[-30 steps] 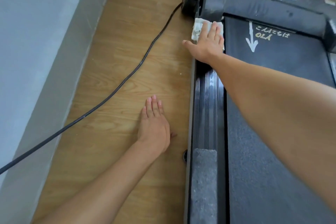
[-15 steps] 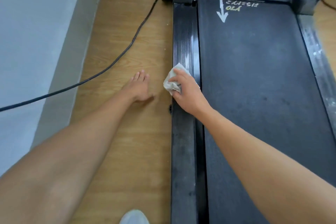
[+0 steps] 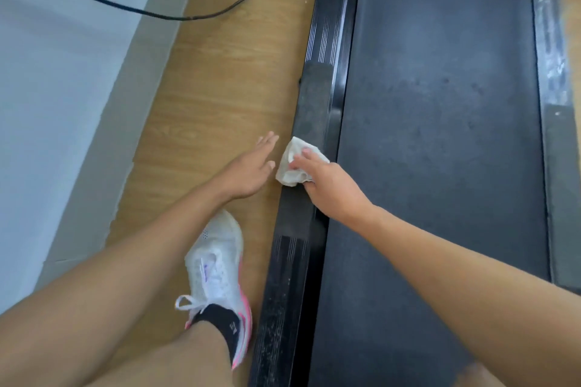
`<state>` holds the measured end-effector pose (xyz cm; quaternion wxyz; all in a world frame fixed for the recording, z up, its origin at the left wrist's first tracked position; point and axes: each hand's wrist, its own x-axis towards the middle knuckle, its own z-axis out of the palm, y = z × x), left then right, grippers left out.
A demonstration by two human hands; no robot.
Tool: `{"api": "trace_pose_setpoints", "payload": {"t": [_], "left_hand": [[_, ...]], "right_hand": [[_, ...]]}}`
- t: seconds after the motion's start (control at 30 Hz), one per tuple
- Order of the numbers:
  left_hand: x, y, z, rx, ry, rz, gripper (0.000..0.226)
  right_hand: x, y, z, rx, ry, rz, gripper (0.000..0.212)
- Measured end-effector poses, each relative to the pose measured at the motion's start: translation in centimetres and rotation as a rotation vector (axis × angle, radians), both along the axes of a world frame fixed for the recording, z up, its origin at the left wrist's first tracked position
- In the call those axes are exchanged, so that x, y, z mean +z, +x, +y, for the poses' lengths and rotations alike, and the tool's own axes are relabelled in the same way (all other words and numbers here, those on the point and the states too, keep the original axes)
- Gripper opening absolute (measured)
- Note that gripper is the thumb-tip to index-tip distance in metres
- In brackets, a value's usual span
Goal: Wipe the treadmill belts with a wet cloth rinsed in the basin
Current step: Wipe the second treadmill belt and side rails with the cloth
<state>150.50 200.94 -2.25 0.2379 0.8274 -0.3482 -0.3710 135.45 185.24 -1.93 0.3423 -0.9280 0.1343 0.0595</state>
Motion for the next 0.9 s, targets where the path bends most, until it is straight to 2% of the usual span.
{"api": "trace_pose_setpoints", "payload": {"t": [0.1,0.17,0.3,0.4,0.5,0.6,0.67,0.77,0.83,0.9], "left_hand": [[-0.2,-4.2,1.5,-0.034,-0.115,-0.013,0.065],[-1.2,-6.0,1.3,-0.129,-0.157,-0.023,0.065],[-1.2,-5.3,0.1,-0.327,-0.043,-0.078,0.070],[0.6,-4.9,-0.5,-0.355,0.071,-0.089,0.075],[1.6,-6.0,-0.8,-0.370,0.107,-0.150,0.076],[1.6,-6.7,-0.6,-0.380,0.098,-0.197,0.074],[1.3,-6.6,-0.3,-0.369,0.091,-0.194,0.075],[0.5,-6.2,-0.1,-0.402,0.069,-0.180,0.079],[0.5,-6.1,0.1,-0.405,0.096,-0.199,0.079],[1.0,-6.3,0.0,-0.416,0.127,-0.224,0.079]], "right_hand": [[-0.8,-5.2,4.3,-0.003,0.013,0.037,0.048],[-1.1,-9.2,7.9,0.025,0.037,0.060,0.056],[-2.1,-17.3,15.0,0.144,-0.028,0.079,0.080],[-1.7,-24.8,20.5,0.372,-0.058,0.161,0.088],[-1.7,-29.6,23.6,0.622,-0.249,0.211,0.090],[-2.7,-26.8,21.2,0.652,-0.337,0.182,0.085],[-2.6,-21.5,17.8,0.494,-0.365,0.145,0.086],[-2.7,-14.9,14.2,0.286,-0.390,0.192,0.085],[-2.9,-14.7,14.9,0.247,-0.361,0.181,0.083],[-2.5,-17.9,17.5,0.293,-0.275,0.145,0.070]]}}
